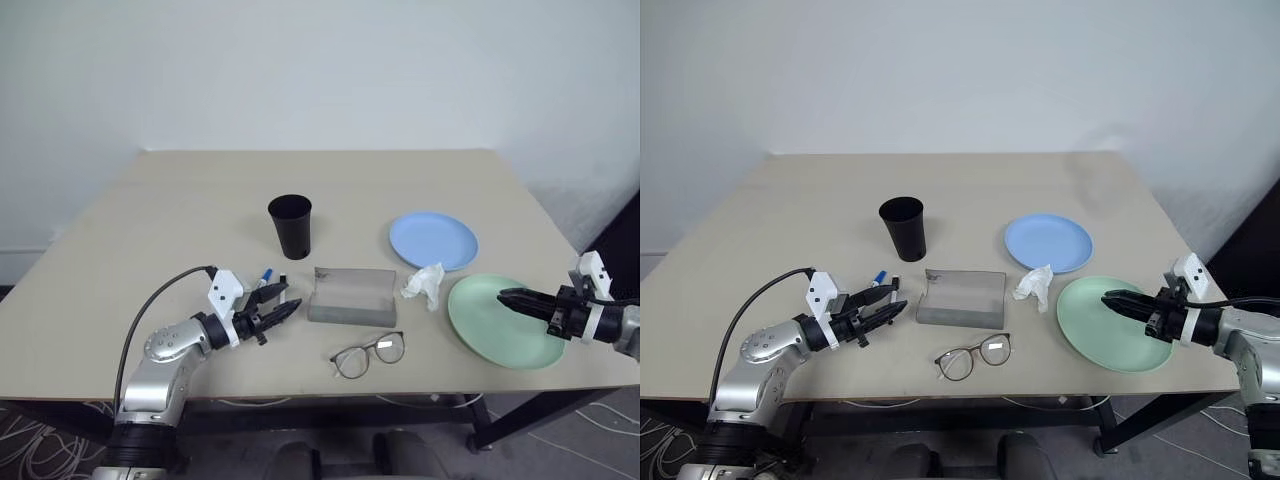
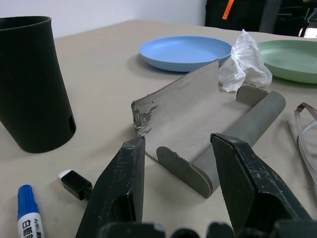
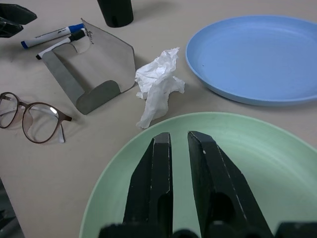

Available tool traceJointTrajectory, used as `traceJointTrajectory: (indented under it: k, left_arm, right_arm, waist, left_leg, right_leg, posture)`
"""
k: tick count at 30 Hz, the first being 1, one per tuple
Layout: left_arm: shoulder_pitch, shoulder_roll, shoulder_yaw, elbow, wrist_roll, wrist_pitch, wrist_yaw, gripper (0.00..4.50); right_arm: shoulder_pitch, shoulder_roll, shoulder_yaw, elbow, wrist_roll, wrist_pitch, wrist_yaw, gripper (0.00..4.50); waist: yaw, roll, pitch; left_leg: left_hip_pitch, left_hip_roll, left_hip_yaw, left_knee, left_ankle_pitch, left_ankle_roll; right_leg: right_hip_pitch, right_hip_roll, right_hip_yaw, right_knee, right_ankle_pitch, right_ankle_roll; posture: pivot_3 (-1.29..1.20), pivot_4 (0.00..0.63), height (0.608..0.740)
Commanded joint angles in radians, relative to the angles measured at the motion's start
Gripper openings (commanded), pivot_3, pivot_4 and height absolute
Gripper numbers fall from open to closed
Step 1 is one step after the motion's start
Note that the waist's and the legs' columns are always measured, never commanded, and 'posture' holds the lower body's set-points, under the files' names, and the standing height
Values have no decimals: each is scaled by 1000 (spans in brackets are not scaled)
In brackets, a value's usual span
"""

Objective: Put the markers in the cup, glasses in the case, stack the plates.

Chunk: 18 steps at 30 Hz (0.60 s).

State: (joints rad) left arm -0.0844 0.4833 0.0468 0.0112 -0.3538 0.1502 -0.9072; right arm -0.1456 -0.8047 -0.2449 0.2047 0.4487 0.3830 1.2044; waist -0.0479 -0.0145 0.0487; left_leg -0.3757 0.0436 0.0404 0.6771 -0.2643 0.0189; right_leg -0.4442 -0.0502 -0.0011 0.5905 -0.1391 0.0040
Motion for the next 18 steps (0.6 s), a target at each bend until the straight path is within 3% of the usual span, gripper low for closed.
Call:
traceJointTrajectory:
  k: [1,18]
  left_arm:
    - [-25,-2,-6,-9,3,-20,-2,2171]
    - [-52,-15,-18,-7,12,-16,27,2171]
  right_arm:
    - [-20,-1,-15,-14,5,-29,-9,588]
    - [27,-32,-74,-31,-21,-5,-142,588]
  waist:
    - [0,0,0]
    - [0,0,0]
  left_leg:
    - [0,0,0,0,0,0]
    - [0,0,1,0,0,0]
  right_leg:
    - [0,0,0,0,0,0]
    - [0,0,0,0,0,0]
  posture:
    - [0,0,740]
    - [0,0,740]
